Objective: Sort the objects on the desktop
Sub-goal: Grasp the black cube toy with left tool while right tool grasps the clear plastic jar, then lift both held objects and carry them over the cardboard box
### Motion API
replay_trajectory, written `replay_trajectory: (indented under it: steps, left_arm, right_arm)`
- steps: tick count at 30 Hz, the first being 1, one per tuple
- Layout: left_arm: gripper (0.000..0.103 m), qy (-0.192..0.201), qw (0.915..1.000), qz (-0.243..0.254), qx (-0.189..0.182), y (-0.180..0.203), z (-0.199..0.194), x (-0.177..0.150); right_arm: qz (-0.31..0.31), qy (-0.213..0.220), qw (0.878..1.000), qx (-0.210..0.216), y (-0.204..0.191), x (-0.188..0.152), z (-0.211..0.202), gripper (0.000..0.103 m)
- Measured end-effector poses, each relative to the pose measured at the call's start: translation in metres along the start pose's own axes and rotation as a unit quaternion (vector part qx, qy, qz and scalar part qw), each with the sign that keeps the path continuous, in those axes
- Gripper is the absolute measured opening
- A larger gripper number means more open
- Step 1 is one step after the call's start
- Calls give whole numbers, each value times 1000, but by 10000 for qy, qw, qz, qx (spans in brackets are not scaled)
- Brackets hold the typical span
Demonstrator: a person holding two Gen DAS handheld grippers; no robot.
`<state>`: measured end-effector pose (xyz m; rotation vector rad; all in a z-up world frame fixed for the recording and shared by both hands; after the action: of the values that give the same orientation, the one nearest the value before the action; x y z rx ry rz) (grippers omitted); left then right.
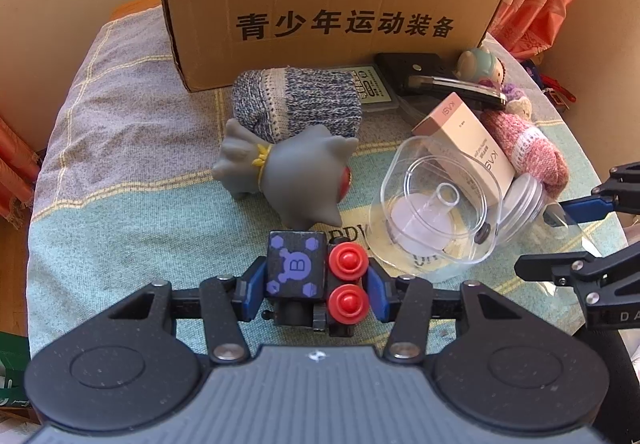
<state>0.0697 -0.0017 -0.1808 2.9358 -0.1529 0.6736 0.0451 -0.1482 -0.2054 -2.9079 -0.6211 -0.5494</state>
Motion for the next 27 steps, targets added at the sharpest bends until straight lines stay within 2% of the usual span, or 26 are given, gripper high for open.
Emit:
replay_trajectory:
  steps: [5,15,27]
  left_arm:
    - [50,32,9999,17,-105,-1,-4,-2]
    - [50,329,9993,118,-121,-5,-30,4]
    - [50,594,9977,249,-213,-1,-56,16]
  right_arm:
    - [36,56,10000,-14,-2,0,-6,58]
    - [210,473,9986,93,-6,7,-37,57]
    - [38,873,9962,-16,-13,18,-73,57]
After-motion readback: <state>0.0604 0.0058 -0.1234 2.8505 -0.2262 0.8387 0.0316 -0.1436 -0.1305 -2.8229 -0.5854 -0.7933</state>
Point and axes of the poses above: each gripper's, at about its wrist camera, not at the fingertips, and z roughly the way its jaws point, y to its right, x to its top, the point moved 5 cm from there along z, roughly the way its jaws point, and after that the axes turned 2 degrees about -y, right-handed, at the moved point
